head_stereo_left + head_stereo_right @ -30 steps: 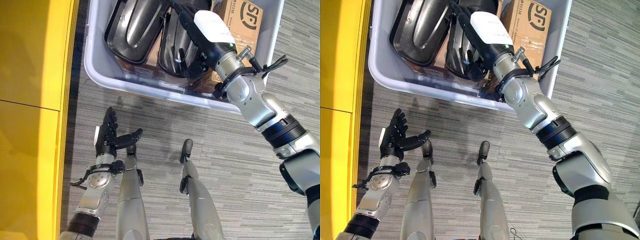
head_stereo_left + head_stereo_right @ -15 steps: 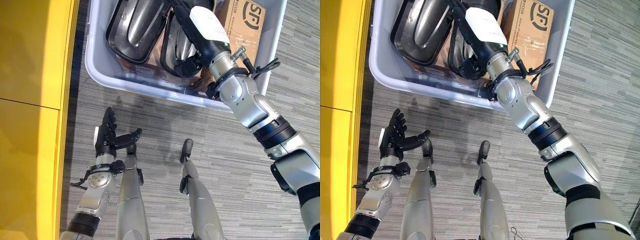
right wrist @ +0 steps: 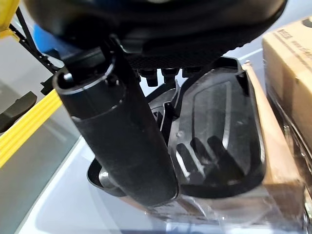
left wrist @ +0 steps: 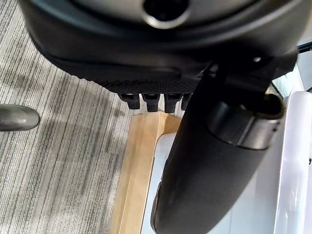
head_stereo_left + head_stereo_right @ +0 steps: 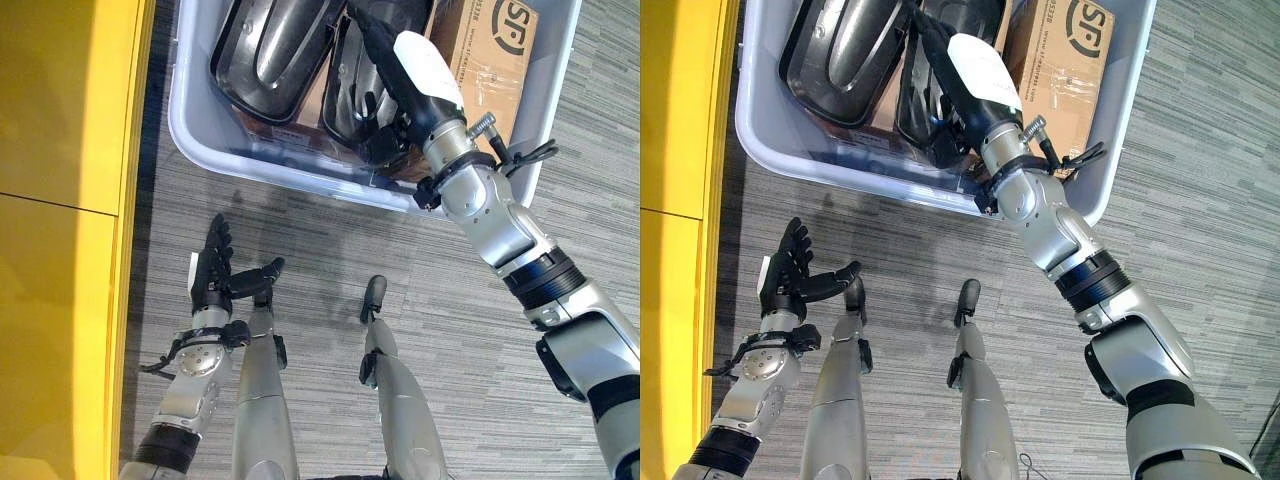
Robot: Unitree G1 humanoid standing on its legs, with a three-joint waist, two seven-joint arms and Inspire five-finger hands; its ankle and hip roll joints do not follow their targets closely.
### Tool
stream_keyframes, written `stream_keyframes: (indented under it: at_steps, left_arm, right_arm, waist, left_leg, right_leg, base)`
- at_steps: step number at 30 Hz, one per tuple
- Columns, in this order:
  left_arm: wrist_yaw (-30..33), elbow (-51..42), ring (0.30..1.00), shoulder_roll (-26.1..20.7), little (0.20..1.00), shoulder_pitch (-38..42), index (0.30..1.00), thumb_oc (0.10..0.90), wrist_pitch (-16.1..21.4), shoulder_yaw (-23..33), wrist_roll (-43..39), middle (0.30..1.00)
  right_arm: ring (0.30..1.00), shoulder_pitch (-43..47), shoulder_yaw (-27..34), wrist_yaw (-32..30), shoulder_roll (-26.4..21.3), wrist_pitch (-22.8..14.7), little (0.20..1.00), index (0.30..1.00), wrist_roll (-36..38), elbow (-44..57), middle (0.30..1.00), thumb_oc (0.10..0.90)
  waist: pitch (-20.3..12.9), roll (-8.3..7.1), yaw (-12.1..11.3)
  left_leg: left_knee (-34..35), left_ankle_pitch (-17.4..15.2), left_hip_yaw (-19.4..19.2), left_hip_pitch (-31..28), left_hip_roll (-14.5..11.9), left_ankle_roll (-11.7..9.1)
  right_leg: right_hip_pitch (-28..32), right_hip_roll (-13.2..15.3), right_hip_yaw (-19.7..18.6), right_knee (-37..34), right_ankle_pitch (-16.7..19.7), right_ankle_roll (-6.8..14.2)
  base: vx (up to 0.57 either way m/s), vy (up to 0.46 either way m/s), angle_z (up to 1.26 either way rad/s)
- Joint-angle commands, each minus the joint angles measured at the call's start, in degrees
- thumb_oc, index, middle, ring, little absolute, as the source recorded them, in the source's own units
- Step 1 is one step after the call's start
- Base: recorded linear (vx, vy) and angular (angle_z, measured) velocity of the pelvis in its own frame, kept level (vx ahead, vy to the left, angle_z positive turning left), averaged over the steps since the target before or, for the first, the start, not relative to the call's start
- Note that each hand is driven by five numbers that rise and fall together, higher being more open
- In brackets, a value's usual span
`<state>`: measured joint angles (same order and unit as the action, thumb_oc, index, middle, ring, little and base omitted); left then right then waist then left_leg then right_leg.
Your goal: Move parts from the plastic box to the shelf.
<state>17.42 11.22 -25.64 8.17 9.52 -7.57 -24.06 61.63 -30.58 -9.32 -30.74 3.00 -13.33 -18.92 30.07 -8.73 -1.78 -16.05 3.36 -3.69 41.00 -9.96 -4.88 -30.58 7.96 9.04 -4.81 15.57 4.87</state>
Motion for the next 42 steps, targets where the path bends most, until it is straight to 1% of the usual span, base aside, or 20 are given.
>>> stream_keyframes:
  at_steps: [1,15,27,37,42]
  left_arm:
    - [1.02,-6.1,1.0,-1.34,1.0,-1.54,1.0,0.9,2.71,1.69,2.48,1.0]
    - [1.6,-5.84,1.0,-1.26,1.0,-1.03,1.0,0.9,2.51,1.24,2.97,1.0]
    - [2.23,-5.9,1.0,-1.21,1.0,-1.2,1.0,0.9,2.55,1.44,3.44,1.0]
    - [3.25,-6.15,1.0,-0.94,1.0,-1.42,1.0,0.9,2.54,1.15,4.08,1.0]
    - [3.63,-6.28,1.0,-0.8,1.0,-1.19,1.0,0.9,2.55,0.53,4.63,1.0]
  right_arm:
    - [1.0,4.15,6.16,-3.91,-0.57,-3.37,1.0,1.0,0.57,8.19,1.0,0.9]
    - [1.0,2.71,6.48,-4.36,2.95,-3.9,1.0,1.0,1.77,10.01,1.0,0.9]
    - [1.0,1.48,6.65,-5.08,4.03,-3.21,1.0,1.0,1.28,8.49,1.0,0.9]
    - [1.0,0.82,7.33,-6.94,5.15,-2.38,1.0,1.0,-1.76,6.62,1.0,0.9]
    - [1.0,0.87,7.82,-8.27,5.36,-0.62,1.0,1.0,-6.07,4.31,1.0,0.9]
  waist:
    - [-0.28,-0.43,-0.79]
    - [-0.28,-0.26,-0.89]
    - [-0.28,-0.21,-1.08]
    - [-0.28,0.39,-1.09]
    - [-0.28,0.78,-1.14]
  left_leg:
    - [2.13,-4.35,-0.62,-3.57,1.58,2.0]
    - [2.62,-4.15,-0.57,-3.95,1.68,2.05]
    - [2.58,-4.12,-0.37,-3.06,1.95,2.16]
    - [2.23,-4.1,-0.06,-1.17,2.21,2.29]
    - [2.08,-4.25,0.04,-0.13,2.52,2.44]
  right_leg:
    - [11.02,1.89,-2.75,8.47,-14.12,4.15]
    - [11.28,1.86,-2.64,8.59,-14.61,3.97]
    - [10.5,1.78,-2.39,8.75,-14.8,3.92]
    - [8.98,1.78,-2.26,9.03,-14.77,3.9]
    - [8.07,1.71,-2.12,9.11,-14.75,3.93]
  base:
    - [0.0,0.0,0.0]
    - [0.0,0.0,0.0]
    - [0.0,0.0,0.0]
    - [0.0,-0.001,0.02]
    - [0.0,0.0,0.01]
